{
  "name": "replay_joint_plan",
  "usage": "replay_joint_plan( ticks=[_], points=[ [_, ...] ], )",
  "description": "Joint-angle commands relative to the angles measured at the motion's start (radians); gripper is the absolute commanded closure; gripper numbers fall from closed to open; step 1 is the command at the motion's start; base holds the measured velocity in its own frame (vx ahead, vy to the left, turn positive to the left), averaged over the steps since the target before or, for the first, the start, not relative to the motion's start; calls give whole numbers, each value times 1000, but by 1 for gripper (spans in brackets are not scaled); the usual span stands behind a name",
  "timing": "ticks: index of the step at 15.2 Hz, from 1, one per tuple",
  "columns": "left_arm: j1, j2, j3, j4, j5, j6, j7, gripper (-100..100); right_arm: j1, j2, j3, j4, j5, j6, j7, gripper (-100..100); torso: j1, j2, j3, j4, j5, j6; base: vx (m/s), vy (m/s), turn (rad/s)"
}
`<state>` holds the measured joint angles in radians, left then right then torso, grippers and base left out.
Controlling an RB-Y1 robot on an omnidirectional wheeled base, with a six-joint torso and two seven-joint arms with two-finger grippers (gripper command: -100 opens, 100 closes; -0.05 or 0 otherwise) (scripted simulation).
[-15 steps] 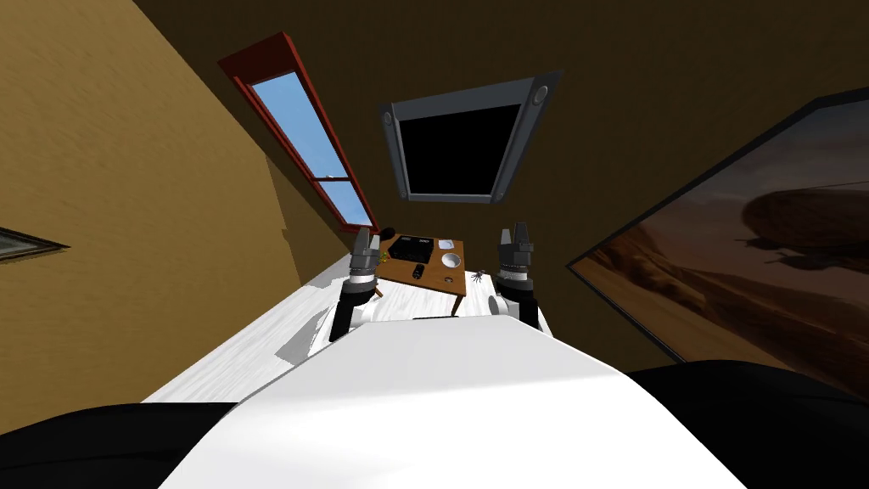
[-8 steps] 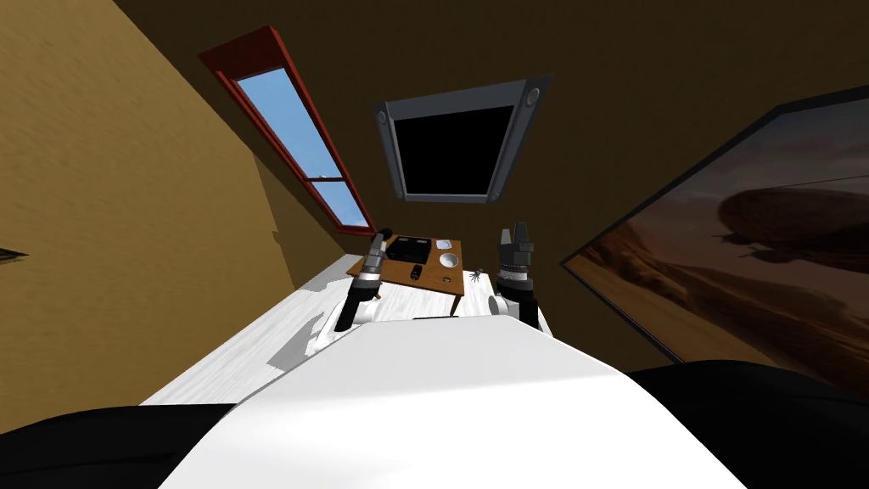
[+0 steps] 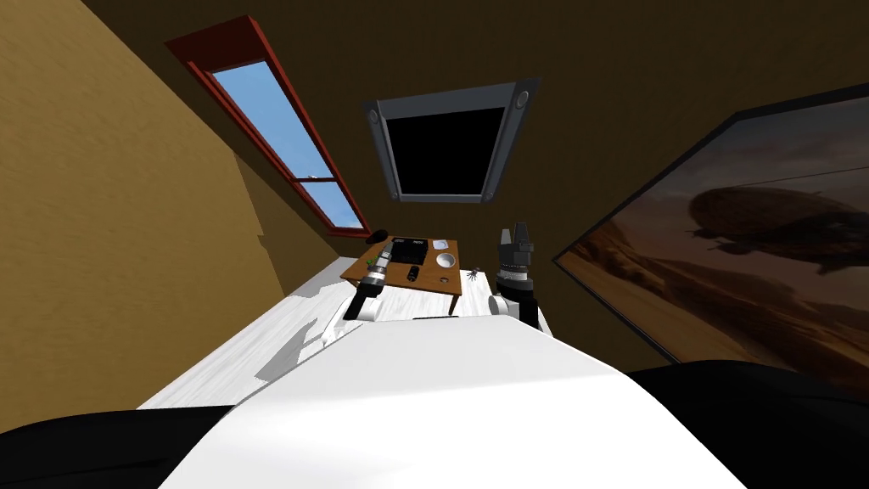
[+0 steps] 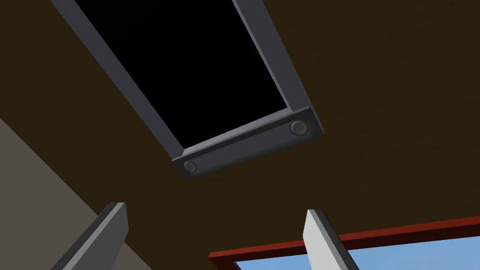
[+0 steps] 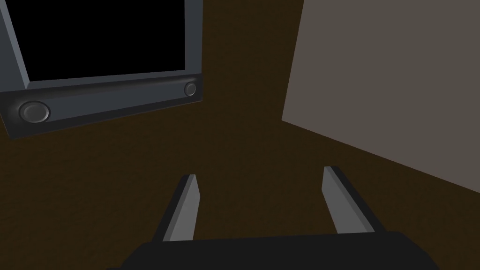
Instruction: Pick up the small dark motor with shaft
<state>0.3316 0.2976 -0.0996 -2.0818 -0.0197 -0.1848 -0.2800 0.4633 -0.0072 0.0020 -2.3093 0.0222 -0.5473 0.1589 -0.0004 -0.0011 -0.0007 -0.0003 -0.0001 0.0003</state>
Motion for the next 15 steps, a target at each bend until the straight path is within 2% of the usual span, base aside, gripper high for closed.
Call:
replay_joint_plan(
  ticks=[1,2,3,4,5,6,7,8,9,10,11,12,13,14,15],
  points=[
    [-11,11,-3,22,7,50,-23,-100,0,0,0,0,0,0,0,0,0,0,0,0,0,0,9,-7,-69],
    [-11,11,-3,22,7,50,-23,-100,0,0,0,0,0,0,0,0,0,0,0,0,0,0,6,-3,-18],
    [-24,21,-8,53,15,82,-52,-100,0,0,0,0,0,0,0,0,0,0,0,0,0,0,6,-7,-53],
    [-24,21,-8,53,15,94,-52,-100,0,0,0,0,0,0,0,0,0,0,0,0,0,0,7,-7,-64],
    [-37,30,-13,81,22,130,-81,-100,0,0,0,0,0,0,0,0,0,0,0,0,0,0,10,-9,-107],
    [-37,30,-13,84,22,139,-81,-100,0,0,0,0,0,0,0,0,0,0,0,0,0,0,10,-9,-96],
    [-51,37,-19,114,30,168,-110,-100,0,0,0,0,0,0,0,0,0,0,0,0,0,0,10,-9,-93],
    [-51,37,-19,116,30,184,-110,-100,0,0,0,0,0,0,0,0,0,0,0,0,0,0,11,-7,-74],
    [-64,44,-24,146,38,212,-140,-100,0,0,0,0,0,0,0,0,0,0,0,0,0,0,12,-8,-78],
    [-64,44,-24,149,38,230,-140,-100,0,0,0,0,0,0,0,0,0,0,0,0,0,0,11,-9,-74],
    [-78,51,-30,181,46,258,-170,-100,0,0,0,0,0,0,0,0,0,0,0,0,0,0,11,-11,-111],
    [-78,51,-30,181,46,276,-170,-100,0,0,0,0,0,0,0,0,0,0,0,0,0,0,12,-9,-76],
    [-92,56,-35,214,54,299,-200,-100,0,0,0,0,0,0,0,0,0,0,0,0,0,0,11,-9,-99],
    [-92,56,-35,214,54,322,-200,-100,0,0,0,0,0,0,0,0,0,0,0,0,0,0,10,-7,-75],
    [-106,61,-41,239,61,352,-229,-100,0,0,0,0,0,0,0,0,0,0,0,0,0,0,12,-8,-84]
  ],
)
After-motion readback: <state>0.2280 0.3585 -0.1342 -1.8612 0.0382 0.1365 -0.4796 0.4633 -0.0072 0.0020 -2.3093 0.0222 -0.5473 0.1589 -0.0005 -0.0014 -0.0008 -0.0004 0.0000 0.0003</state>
